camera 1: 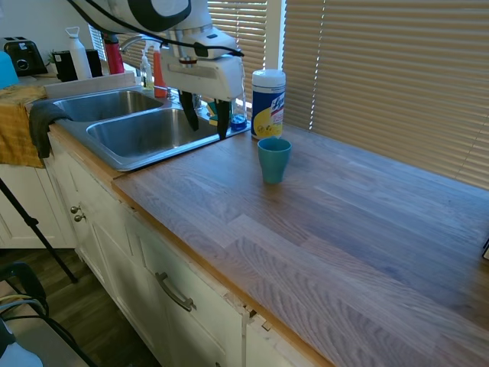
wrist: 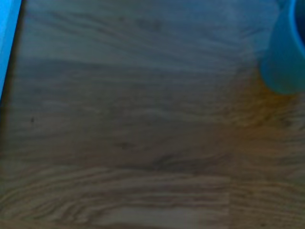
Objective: Put the mug in the sink
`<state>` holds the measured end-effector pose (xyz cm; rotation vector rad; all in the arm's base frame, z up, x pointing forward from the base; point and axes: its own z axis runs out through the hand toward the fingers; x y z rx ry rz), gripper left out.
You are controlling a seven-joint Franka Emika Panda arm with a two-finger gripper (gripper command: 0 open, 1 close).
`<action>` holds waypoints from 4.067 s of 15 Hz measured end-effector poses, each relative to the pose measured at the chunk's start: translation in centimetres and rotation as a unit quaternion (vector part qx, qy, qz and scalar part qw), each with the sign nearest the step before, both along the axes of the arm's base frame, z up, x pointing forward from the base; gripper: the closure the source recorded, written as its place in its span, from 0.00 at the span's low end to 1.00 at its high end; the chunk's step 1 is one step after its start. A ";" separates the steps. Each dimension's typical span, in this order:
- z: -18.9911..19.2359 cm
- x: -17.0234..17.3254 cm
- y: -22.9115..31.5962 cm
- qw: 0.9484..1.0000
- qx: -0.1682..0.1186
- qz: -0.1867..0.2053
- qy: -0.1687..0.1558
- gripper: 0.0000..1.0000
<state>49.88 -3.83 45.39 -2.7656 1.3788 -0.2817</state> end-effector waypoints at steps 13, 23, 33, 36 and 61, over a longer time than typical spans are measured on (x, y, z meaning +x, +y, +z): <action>-6.8 11.6 -4.8 0.998 0.005 -0.049 0.032 1.00; -9.5 12.3 -5.4 0.997 0.017 -0.064 0.049 1.00; -10.1 12.3 -5.5 0.997 0.025 -0.059 0.052 1.00; -10.0 12.4 -5.6 0.997 0.026 -0.059 0.051 1.00; -9.6 19.2 32.7 0.994 -0.028 0.100 0.030 1.00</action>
